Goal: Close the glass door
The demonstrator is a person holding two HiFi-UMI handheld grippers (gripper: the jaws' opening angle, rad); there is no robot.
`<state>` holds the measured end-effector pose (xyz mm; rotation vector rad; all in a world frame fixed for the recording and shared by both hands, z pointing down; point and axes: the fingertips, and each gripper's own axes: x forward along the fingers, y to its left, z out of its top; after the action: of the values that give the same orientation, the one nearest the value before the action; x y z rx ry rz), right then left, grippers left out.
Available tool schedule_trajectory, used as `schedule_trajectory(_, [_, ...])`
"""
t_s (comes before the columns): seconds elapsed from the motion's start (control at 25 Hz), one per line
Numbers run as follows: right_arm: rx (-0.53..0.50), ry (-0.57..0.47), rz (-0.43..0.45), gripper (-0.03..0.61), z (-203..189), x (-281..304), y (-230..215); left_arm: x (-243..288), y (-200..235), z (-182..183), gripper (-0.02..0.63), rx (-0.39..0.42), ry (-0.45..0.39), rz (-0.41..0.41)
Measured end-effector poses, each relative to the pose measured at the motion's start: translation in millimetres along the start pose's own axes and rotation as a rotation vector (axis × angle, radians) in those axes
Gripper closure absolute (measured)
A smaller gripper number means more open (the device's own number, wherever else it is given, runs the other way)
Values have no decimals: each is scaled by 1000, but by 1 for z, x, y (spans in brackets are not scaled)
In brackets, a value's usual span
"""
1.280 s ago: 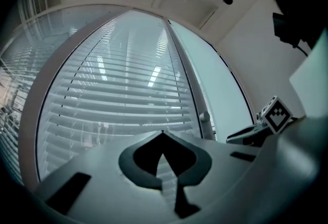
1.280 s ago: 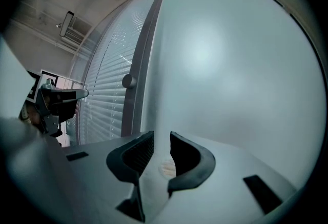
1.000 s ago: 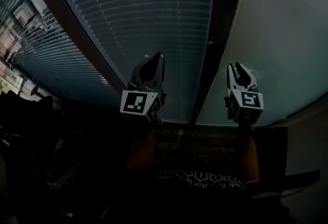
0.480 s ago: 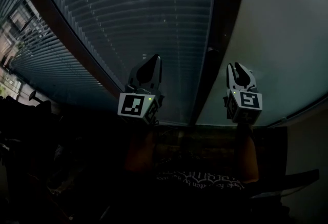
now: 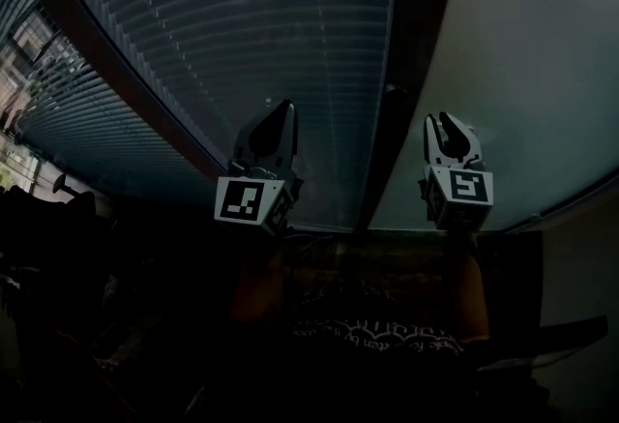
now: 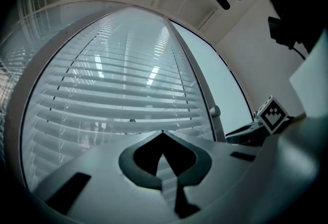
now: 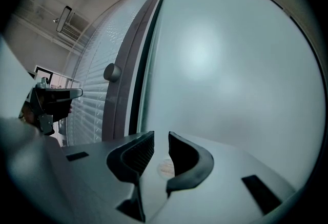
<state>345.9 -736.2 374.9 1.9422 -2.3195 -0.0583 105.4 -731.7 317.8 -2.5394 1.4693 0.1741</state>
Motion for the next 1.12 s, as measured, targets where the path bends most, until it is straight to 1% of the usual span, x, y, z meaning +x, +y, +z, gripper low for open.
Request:
schedule_trajectory(0.24, [1, -6, 26, 489, 1, -3, 4, -2, -3, 2, 612, 7, 6, -3])
schedule_trajectory(0.52, [15, -71, 29, 491, 16, -21, 5, -13, -5, 0, 612, 7, 13, 11])
schedule_trajectory(0.56, [17, -82, 25, 503, 17, -24, 4, -14, -6, -1, 612, 7, 13, 11])
schedule_trajectory(0.6, [16, -90, 17, 547, 18, -26, 3, -15, -6, -1, 612, 6, 13, 12])
schedule_trajectory(0.64, [11, -95, 8, 569, 19, -27, 1, -16, -7, 0, 612, 5, 11, 13])
schedule_trajectory(0.68, [3, -96, -1, 575, 20, -29, 0, -17, -8, 1, 612, 3, 8, 13])
schedule_trajectory(0.88, [-10, -108, -14, 575, 38, -35, -3, -16, -7, 17, 612, 4, 6, 14])
schedule_trajectory(1.04, [12, -118, -13, 577, 34, -39, -3, -19, -12, 12, 612, 7, 5, 9])
schedule_trajectory(1.12, [4, -126, -19, 575, 36, -41, -5, -18, -12, 12, 612, 9, 4, 8])
